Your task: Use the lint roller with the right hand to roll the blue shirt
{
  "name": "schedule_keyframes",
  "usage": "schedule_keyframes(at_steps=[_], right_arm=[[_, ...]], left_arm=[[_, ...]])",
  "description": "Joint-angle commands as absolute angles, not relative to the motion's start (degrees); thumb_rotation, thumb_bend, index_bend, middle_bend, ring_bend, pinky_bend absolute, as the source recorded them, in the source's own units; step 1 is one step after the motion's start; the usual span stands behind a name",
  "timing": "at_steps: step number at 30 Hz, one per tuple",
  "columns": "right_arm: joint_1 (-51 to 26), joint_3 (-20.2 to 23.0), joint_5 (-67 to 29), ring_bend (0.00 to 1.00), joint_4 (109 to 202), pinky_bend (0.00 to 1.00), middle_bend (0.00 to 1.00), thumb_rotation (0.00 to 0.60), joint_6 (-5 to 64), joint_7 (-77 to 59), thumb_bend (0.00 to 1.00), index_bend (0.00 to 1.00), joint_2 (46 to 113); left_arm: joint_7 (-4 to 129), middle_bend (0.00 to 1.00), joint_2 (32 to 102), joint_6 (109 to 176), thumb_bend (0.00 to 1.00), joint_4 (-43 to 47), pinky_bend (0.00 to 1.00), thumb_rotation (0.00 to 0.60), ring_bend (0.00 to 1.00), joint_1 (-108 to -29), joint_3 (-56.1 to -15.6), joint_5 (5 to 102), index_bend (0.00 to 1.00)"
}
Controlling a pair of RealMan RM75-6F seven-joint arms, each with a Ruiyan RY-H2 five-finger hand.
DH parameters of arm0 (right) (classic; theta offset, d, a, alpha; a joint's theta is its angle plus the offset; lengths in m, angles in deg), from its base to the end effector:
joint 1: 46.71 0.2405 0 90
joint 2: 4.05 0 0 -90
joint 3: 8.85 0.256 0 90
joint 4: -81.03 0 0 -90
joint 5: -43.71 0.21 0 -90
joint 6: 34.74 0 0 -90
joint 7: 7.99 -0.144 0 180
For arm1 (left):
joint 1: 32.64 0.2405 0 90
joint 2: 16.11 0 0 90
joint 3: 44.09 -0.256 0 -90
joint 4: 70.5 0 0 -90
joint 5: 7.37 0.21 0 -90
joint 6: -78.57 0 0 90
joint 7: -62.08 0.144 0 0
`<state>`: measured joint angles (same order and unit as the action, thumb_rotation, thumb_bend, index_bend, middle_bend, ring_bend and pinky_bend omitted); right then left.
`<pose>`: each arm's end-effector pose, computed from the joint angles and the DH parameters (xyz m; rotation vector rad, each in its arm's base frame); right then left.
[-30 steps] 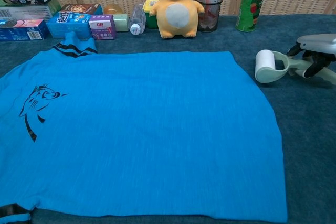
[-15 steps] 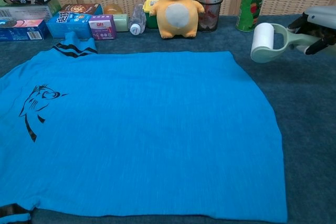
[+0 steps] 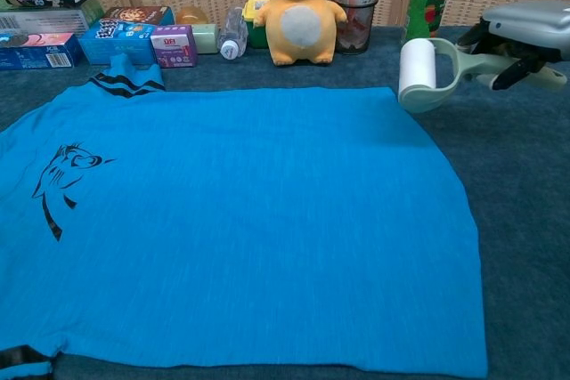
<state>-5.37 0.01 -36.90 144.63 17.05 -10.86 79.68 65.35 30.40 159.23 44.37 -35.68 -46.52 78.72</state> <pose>-0.2230 -0.3964 0.0468 1.8433 -0.7892 0.8710 -0.2660 0.1468 0.1944 -1.4474 -1.0732 -0.7921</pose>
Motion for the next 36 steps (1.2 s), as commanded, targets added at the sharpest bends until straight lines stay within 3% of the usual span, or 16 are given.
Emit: schedule_keyframes(at_steps=[1, 6, 15, 27, 36], right_arm=[[-3.24, 0.49, -34.13, 0.96, 152.97, 1.00, 0.72, 0.600, 13.55, -1.58, 1.00, 0.52, 77.52], [0.23, 1.95, -26.42, 0.96, 160.01, 1.00, 0.72, 0.600, 8.93, 11.18, 1.00, 0.52, 77.72], [7.11, 3.24, -10.81, 0.96, 164.56, 1.00, 0.72, 0.600, 7.44, 27.45, 1.00, 0.52, 82.99], [19.29, 2.21, 14.29, 0.96, 164.54, 1.00, 0.72, 0.600, 12.76, 43.89, 1.00, 0.52, 90.47], [20.95, -1.64, 15.05, 0.96, 162.17, 1.00, 0.72, 0.600, 16.73, 46.91, 1.00, 0.52, 92.38]], left_arm=[[65.31, 0.00, 30.35, 159.17, 0.12, 44.40, 0.13, 0.600, 0.00, -35.68, -46.59, 78.80, 0.00], [64.96, 0.00, 30.16, 158.93, 0.12, 44.40, 0.13, 0.600, 0.00, -35.73, -46.77, 79.04, 0.00], [64.44, 0.00, 29.90, 158.42, 0.12, 44.23, 0.13, 0.600, 0.00, -35.91, -47.03, 79.53, 0.00], [64.50, 0.00, 29.75, 157.35, 0.12, 44.16, 0.13, 0.600, 0.00, -36.36, -47.25, 79.37, 0.00], [64.01, 0.00, 29.59, 157.62, 0.12, 44.03, 0.13, 0.600, 0.00, -36.31, -47.15, 79.30, 0.00]])
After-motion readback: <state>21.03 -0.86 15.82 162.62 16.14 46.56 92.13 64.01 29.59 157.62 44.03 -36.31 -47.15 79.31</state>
